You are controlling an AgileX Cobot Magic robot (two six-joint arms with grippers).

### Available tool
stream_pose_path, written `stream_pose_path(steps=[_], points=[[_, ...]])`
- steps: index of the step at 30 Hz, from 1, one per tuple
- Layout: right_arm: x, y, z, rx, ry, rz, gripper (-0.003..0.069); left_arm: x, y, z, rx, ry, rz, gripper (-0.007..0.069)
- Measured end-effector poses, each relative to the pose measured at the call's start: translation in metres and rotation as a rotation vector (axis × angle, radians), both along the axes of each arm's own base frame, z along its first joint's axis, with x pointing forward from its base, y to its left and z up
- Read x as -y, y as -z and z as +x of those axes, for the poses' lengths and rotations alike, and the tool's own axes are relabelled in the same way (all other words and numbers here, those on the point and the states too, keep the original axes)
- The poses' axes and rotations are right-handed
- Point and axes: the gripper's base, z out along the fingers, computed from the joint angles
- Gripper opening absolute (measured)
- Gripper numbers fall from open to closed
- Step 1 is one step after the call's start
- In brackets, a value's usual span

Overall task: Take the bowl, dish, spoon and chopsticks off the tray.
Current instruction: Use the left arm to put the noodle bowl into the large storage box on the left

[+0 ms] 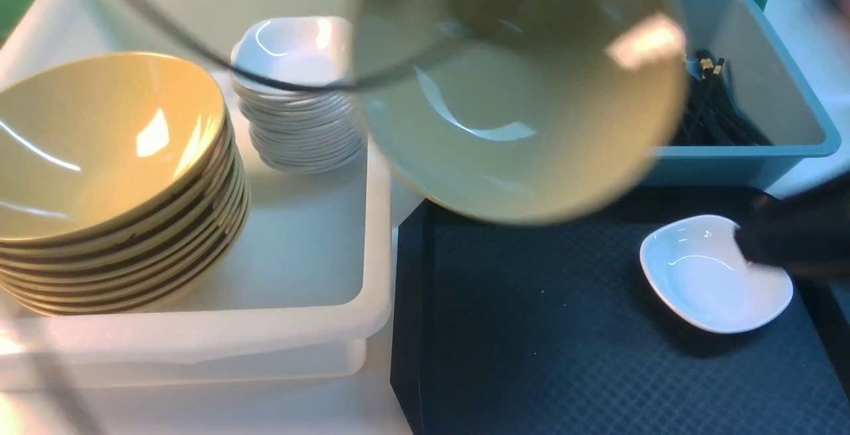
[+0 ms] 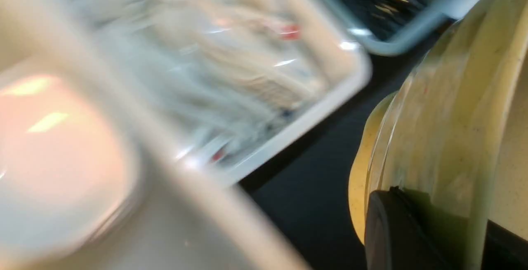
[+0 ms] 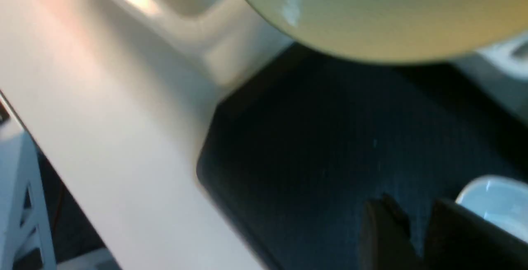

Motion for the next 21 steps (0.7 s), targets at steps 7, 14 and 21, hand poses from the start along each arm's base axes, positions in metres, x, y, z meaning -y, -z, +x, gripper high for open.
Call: stream_pose_path(steps=[7,14,21], points=[[-0.008,-0.023,0.01,0.042,-0.029,0.033,0.0192,-0.117,0.014,-0.053,-0.065,-0.387,-0.054,0.0004],[-0.022,-0.015,0.02,-0.022,-0.1,0.051,0.0192,-0.204,0.04,-0.087,-0.081,-0.777,-0.324,0.0004],[-0.041,-0.015,0.007,-0.011,-0.241,0.045,0.0195,-0.249,0.082,-0.092,-0.09,-0.971,-0.359,0.0006]])
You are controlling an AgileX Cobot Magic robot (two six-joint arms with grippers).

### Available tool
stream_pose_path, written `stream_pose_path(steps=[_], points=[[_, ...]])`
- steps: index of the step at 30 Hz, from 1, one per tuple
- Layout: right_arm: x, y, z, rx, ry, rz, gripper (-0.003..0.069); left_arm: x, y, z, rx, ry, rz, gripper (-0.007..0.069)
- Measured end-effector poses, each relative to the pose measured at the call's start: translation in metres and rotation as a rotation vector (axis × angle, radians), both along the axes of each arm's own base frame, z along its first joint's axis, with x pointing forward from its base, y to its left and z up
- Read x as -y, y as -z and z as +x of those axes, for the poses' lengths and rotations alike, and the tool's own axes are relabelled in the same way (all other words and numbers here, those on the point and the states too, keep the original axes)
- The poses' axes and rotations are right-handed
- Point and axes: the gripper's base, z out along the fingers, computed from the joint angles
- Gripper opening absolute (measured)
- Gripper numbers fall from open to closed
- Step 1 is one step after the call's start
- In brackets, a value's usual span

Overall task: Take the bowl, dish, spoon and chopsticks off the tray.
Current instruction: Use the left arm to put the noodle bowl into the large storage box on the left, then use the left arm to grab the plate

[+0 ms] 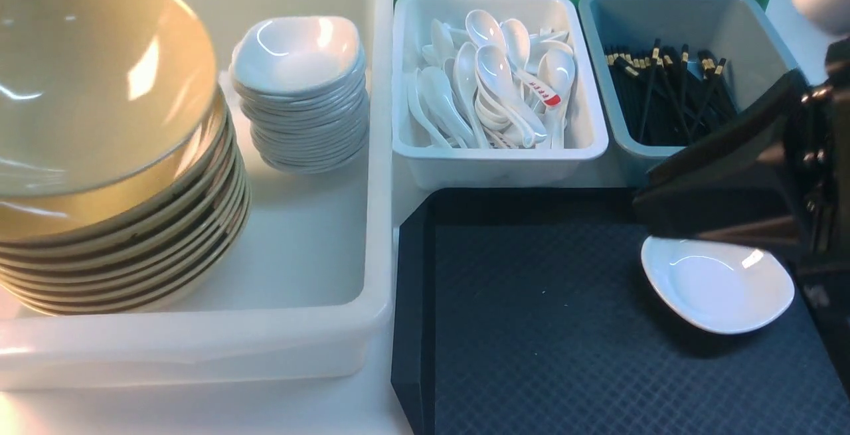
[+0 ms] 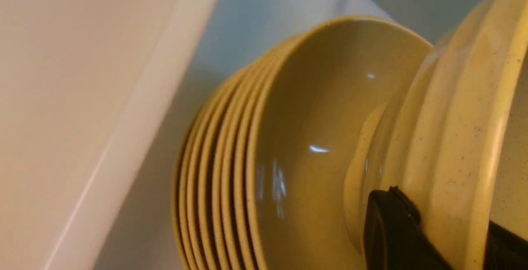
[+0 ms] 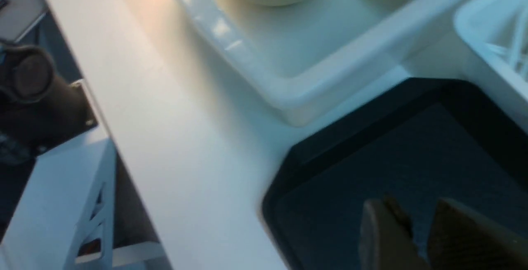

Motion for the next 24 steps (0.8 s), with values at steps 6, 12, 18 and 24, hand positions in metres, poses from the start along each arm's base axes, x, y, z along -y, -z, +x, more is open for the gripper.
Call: stream_pose_path(steps=[6,12,18,24], points=[[-0.006,0.0,-0.005,0.025,-0.06,-0.006,0.0195,-0.005,0.019,0.017,-0.049,0.05,0.017,0.0049],[-0.007,0.0,-0.006,0.037,-0.075,-0.014,0.0195,0.002,0.047,0.035,-0.231,0.149,0.148,0.0246],[-0.007,0.0,-0.006,0.043,-0.075,-0.021,0.0195,0.003,0.037,0.034,-0.313,0.147,0.241,0.0517],[-0.004,0.001,-0.002,0.079,-0.058,-0.053,0.0195,0.002,-0.026,0.026,-0.224,0.116,0.351,0.0599]])
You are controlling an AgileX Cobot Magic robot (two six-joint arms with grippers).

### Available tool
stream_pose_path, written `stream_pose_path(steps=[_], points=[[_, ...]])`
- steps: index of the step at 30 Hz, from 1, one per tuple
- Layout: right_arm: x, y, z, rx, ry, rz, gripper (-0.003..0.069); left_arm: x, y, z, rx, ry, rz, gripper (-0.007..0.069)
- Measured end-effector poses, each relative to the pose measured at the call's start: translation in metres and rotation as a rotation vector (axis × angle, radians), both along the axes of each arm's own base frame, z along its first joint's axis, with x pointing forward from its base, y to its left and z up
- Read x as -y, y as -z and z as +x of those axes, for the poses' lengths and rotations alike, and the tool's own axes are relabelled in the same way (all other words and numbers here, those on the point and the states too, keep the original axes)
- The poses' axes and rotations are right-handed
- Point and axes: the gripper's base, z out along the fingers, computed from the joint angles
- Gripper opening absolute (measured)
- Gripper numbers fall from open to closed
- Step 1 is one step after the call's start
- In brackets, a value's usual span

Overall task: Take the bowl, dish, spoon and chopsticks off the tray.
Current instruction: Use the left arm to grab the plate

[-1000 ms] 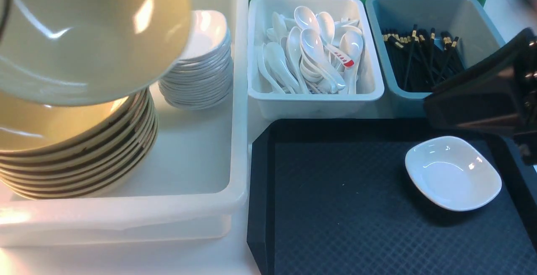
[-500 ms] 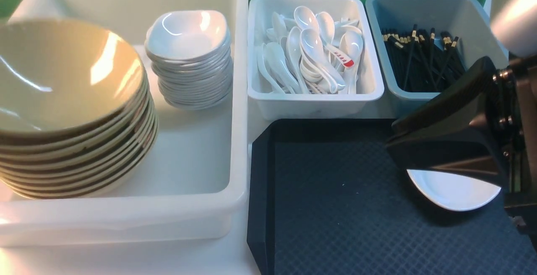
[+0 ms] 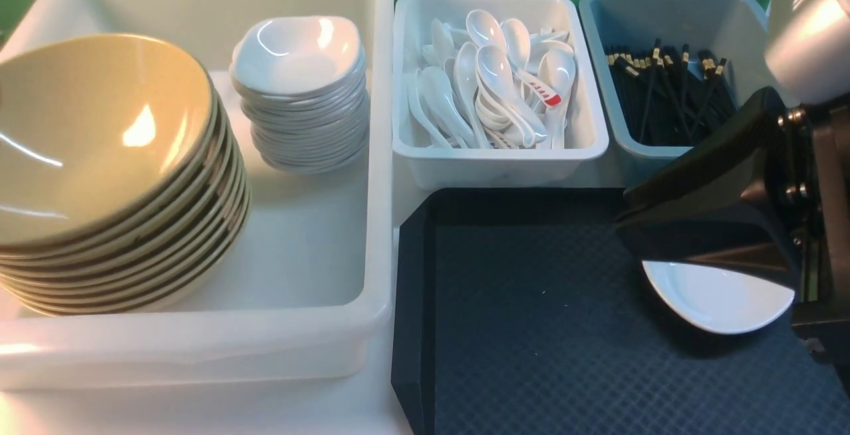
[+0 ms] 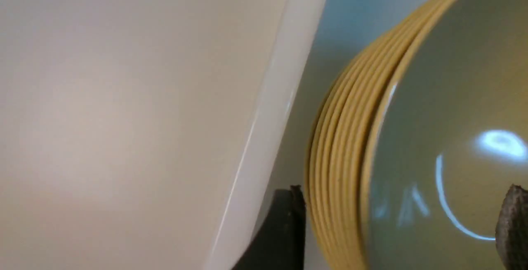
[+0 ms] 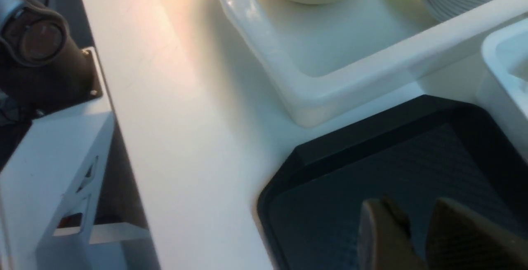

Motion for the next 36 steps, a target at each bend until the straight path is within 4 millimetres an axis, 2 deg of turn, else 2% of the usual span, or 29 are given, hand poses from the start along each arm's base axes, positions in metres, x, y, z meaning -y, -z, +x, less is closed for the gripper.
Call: stream_pose_path(steps=[1,2,4,5,6,9,12,16,17,18,19,20,22,24,28,29,31,33,36], points=[[0.0,0.0,0.0,0.004,0.002,-0.002,0.0195,0.001,-0.006,-0.001,0.016,0.002,0.005,0.0599],[0.001,0.0,0.001,0.017,0.008,-0.013,0.0195,0.01,-0.03,-0.007,0.08,0.023,0.018,0.0596],[0.003,0.0,0.004,0.047,0.026,-0.032,0.0195,0.029,-0.055,-0.012,0.15,0.087,0.017,0.0582],[0.003,0.0,0.005,0.049,0.031,-0.03,0.0195,0.033,-0.058,-0.013,0.16,0.103,0.018,0.0579],[0.004,0.0,0.007,0.06,0.054,-0.033,0.0195,0.047,-0.067,-0.014,0.191,0.153,0.009,0.0568],[0.009,-0.002,0.015,0.105,0.151,-0.046,0.0195,0.094,-0.073,-0.01,0.209,0.34,-0.03,0.0537],[0.013,-0.002,0.019,0.123,0.213,-0.065,0.0195,0.15,-0.063,-0.002,0.161,0.544,-0.081,0.0517],[0.021,0.004,0.018,0.084,0.259,-0.16,0.0195,0.232,-0.032,0.017,0.083,0.77,-0.072,0.0509],[0.021,0.004,0.018,0.084,0.259,-0.16,0.0195,0.236,-0.032,0.015,0.082,0.783,-0.07,0.0509],[0.025,0.008,0.016,0.053,0.276,-0.21,0.0195,0.267,-0.015,0.025,0.059,0.849,-0.062,0.0508],[0.029,0.01,0.015,0.033,0.288,-0.253,0.0195,0.288,-0.003,0.029,0.044,0.892,-0.059,0.0508],[0.03,0.011,0.014,0.02,0.291,-0.266,0.0195,0.295,0.0,0.029,0.04,0.911,-0.058,0.0508],[0.04,0.015,0.011,-0.023,0.351,-0.35,0.0195,0.346,0.038,0.04,-0.007,0.999,-0.063,0.0508],[0.049,0.014,0.008,-0.009,0.411,-0.366,0.0195,0.38,0.062,0.046,-0.029,1.044,-0.085,0.0508],[0.068,0.013,-0.012,0.023,0.493,-0.339,0.0195,0.429,0.098,0.054,-0.048,1.096,-0.136,0.0508],[0.07,0.012,-0.014,0.027,0.498,-0.335,0.0195,0.434,0.102,0.055,-0.049,1.102,-0.138,0.0508],[0.082,0.013,-0.029,0.045,0.518,-0.307,0.0192,0.463,0.128,0.061,-0.053,1.145,-0.143,0.0508],[0.089,0.014,-0.038,0.052,0.539,-0.288,0.0176,0.482,0.147,0.064,-0.061,1.17,-0.143,0.0507],[0.096,0.02,-0.046,0.052,0.558,-0.281,0.011,0.501,0.173,0.074,-0.07,1.174,-0.149,0.0507]])
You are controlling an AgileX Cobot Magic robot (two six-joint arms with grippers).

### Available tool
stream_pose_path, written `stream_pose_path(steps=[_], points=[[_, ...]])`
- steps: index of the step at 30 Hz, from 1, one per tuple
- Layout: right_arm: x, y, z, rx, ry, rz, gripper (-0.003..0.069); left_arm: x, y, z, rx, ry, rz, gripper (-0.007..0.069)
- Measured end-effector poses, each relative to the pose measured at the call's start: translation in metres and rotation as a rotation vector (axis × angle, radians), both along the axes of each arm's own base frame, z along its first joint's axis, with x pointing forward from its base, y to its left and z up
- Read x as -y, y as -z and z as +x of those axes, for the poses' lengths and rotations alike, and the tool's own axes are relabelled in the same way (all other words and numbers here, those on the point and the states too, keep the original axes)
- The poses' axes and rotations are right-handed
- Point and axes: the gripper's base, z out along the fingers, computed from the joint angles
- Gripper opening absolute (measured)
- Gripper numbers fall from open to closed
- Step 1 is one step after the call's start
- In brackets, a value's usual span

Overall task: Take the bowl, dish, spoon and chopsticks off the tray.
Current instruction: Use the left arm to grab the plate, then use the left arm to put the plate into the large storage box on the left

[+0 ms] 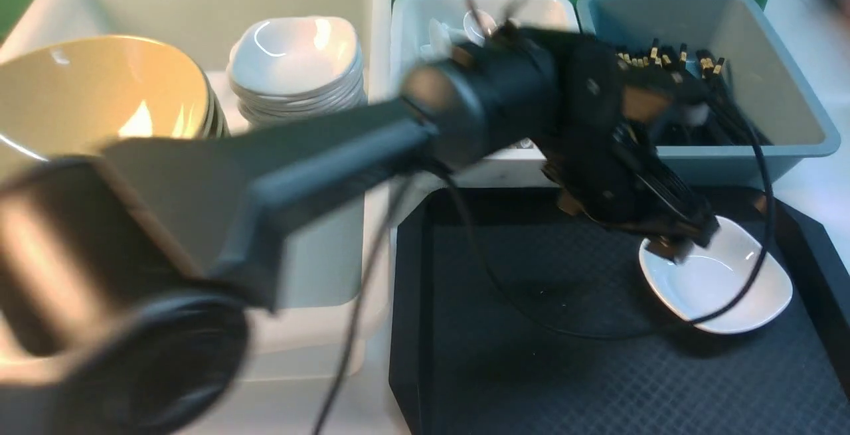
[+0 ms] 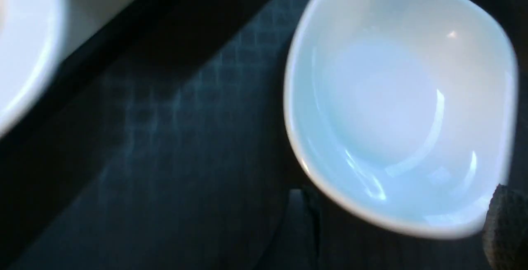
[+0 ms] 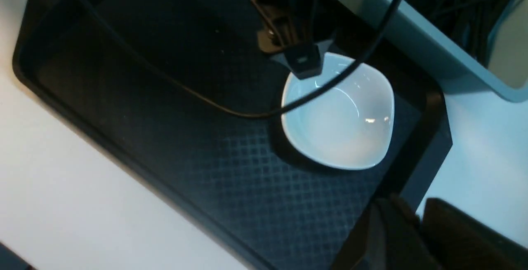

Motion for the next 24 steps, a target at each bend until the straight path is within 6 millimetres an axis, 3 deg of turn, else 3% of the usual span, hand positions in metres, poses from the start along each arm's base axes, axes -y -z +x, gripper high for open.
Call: stream_pose_path(steps=[4,11,13,14,15,16,18,22,24], points=[[0.0,0.011,0.001,-0.026,0.01,-0.02,0.0036,0.014,0.024,0.015,-0.008,-0.033,-0.01,0.0507],[0.0,0.02,0.002,-0.052,0.005,-0.049,0.0033,0.03,0.057,0.027,-0.04,-0.047,-0.008,0.0447],[0.0,0.021,0.002,-0.053,0.001,-0.054,0.0033,0.033,0.058,0.027,-0.048,-0.037,-0.002,0.0375],[0.0,0.021,0.002,-0.053,-0.001,-0.056,0.0033,0.034,0.058,0.026,-0.058,-0.022,0.017,0.0235],[0.0,0.021,0.002,-0.052,-0.006,-0.061,0.0033,0.034,0.057,0.026,-0.061,-0.012,0.03,0.0154],[0.0,0.021,0.002,-0.052,-0.006,-0.061,0.0033,0.034,0.057,0.025,-0.064,-0.01,0.033,0.0129],[0.0,0.021,0.002,-0.052,-0.006,-0.061,0.0033,0.033,0.045,0.026,-0.064,0.004,0.031,0.0057],[-0.001,0.02,0.003,-0.038,-0.011,-0.052,0.0033,0.02,0.008,0.028,-0.011,0.063,0.084,0.0007],[-0.005,0.018,0.005,-0.002,-0.029,-0.013,0.0033,0.001,-0.035,0.032,0.075,0.095,0.138,0.0003]])
